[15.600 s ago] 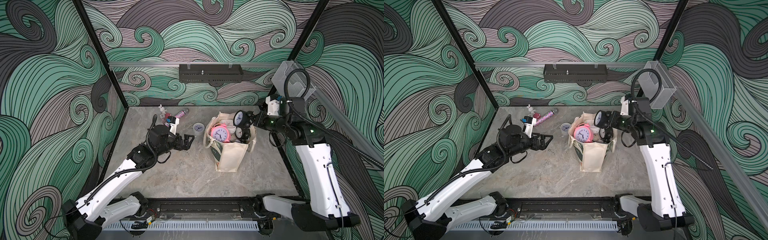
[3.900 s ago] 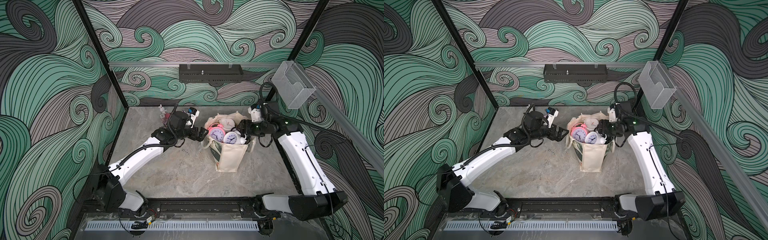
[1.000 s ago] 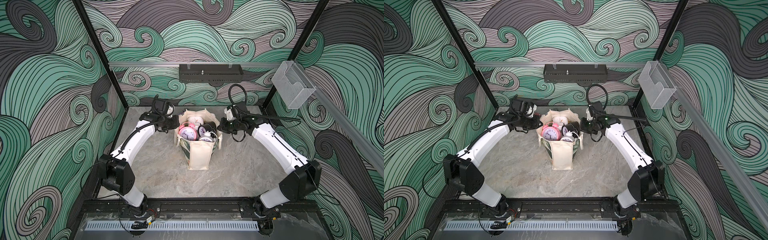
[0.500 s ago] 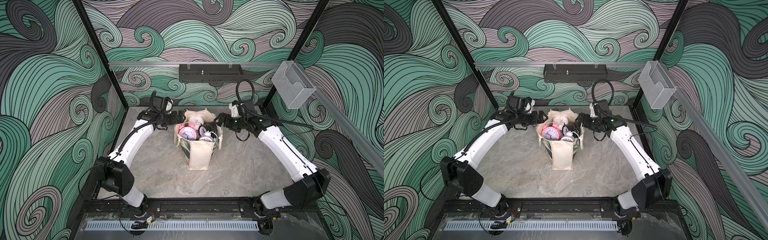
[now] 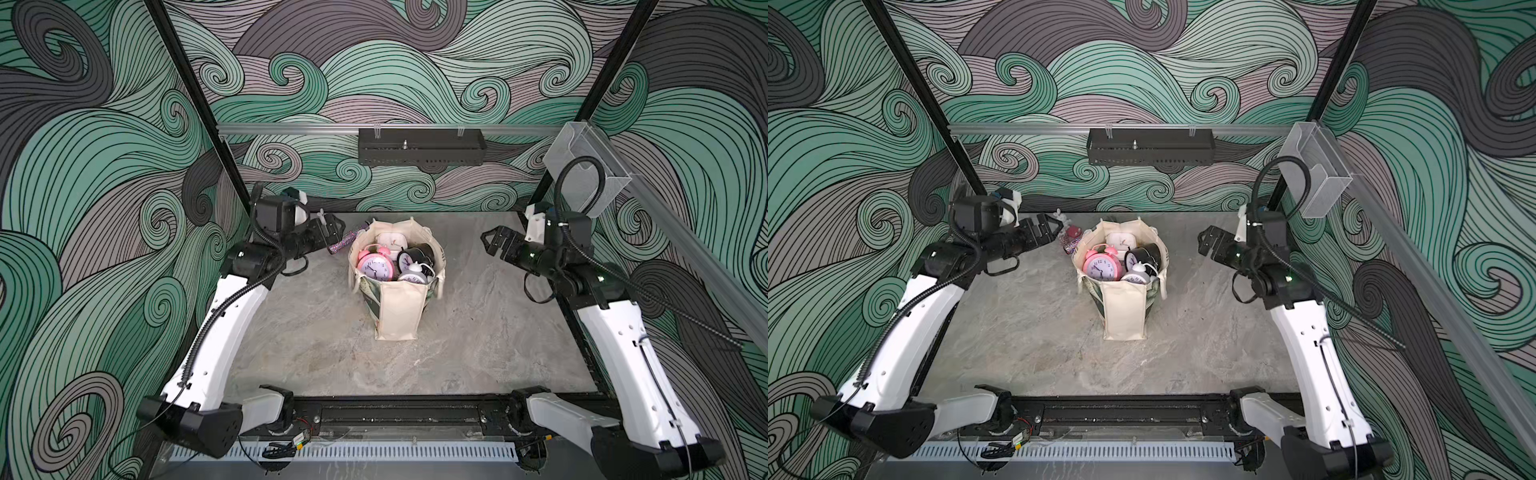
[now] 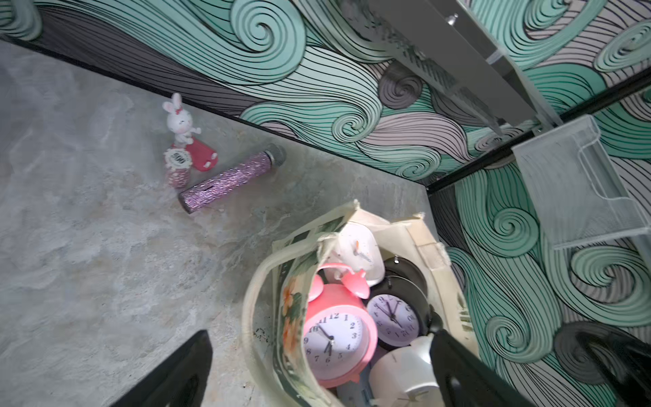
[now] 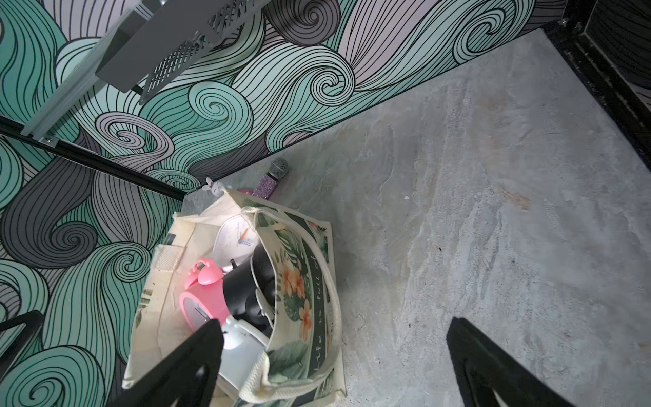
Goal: Put the alarm clock into the canvas bag
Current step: Reset both arms
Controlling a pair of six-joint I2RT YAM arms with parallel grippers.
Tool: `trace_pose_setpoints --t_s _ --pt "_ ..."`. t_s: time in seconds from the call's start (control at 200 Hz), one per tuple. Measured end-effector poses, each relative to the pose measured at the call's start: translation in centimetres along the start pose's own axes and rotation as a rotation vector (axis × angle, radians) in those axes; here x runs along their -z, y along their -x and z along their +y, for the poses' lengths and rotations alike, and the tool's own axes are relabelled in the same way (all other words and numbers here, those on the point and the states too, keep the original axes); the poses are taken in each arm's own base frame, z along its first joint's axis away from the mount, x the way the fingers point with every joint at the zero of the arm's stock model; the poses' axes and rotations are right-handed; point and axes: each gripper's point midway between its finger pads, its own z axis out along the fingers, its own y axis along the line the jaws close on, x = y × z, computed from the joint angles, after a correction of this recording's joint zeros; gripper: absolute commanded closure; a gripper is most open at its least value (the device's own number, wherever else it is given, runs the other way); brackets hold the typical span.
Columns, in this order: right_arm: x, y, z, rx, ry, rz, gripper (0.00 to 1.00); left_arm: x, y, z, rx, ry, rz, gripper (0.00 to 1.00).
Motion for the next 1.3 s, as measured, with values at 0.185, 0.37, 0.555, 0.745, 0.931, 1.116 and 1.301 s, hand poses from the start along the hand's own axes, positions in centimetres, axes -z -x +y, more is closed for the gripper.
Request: trace_pose_setpoints --t_s 0.185,0.37,0.555,0.745,0.931,1.116,1.301 --pt "-1.0 -4.6 -2.8 0.0 -0.04 0.06 0.0 -0.6 -5.4 8.5 -0.028 0.249 -0.051 0.01" --pt "-2.5 -6.5 -3.5 0.019 -0.004 0.049 0.0 -3.9 -7.8 16.8 -0.137 0.534 -0.131 0.01" --pt "-4.1 -6.3 -4.9 0.057 -0.03 -0.031 0.0 -7.7 -6.8 22.0 -0.243 0.707 -0.157 0.01" --pt "-8.0 -7.8 -10.0 0.117 -0.19 -0.093 0.0 -10.9 -7.3 26.1 -0.309 0.777 -0.177 0.01" --pt "-12.5 -10.6 -15.6 0.259 -0.361 -0.138 0.0 -11.8 -11.4 29.0 -0.314 0.736 -0.166 0.01" --pt "-17.2 -11.3 -18.0 0.387 -0.437 -0.132 0.0 -12.3 -10.4 28.7 -0.305 0.676 -0.227 0.01" --pt "-19.4 -10.8 -18.5 0.424 -0.405 -0.172 0.0 -12.4 -9.7 28.2 -0.303 0.649 -0.257 0.01"
